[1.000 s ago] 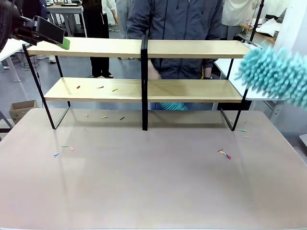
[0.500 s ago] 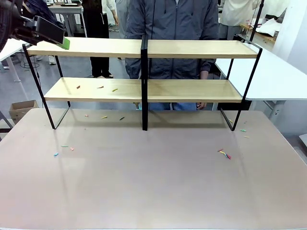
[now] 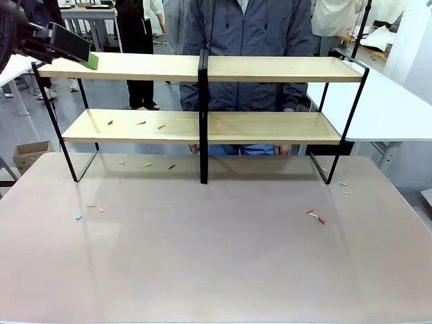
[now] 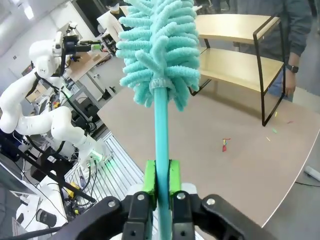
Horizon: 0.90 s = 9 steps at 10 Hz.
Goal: Clean the shelves.
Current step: Clean a randomly selected level of the Shelf with the Duster, then clean another randomly selected level of the Shelf with the Duster.
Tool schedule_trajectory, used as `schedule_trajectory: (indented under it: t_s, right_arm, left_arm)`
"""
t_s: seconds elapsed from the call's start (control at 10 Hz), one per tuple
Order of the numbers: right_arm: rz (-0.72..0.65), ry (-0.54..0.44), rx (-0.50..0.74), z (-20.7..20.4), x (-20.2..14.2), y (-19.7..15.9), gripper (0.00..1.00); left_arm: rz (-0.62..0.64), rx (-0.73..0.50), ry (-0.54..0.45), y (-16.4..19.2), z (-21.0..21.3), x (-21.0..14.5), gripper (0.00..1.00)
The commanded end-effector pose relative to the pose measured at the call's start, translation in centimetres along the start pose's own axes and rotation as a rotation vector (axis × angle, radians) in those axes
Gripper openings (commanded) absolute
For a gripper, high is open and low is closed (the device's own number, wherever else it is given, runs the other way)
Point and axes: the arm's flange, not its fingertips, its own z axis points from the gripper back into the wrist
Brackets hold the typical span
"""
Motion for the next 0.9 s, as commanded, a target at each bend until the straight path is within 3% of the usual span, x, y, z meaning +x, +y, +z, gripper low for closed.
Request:
schedule_trajectory:
  t_s: [0.0, 0.8]
  right_arm:
    - [0.032, -0.005, -0.009, 0.44, 0.1, 0.08, 0.13]
    - [0.032, -0.005, -0.009, 0.44, 0.1, 0.08, 0.13]
  left_arm:
    - [0.004, -0.003, -0.005, 0.18, -0.05, 0.04, 1.0]
    - [0.004, -0.003, -0.005, 0.18, -0.05, 0.04, 1.0]
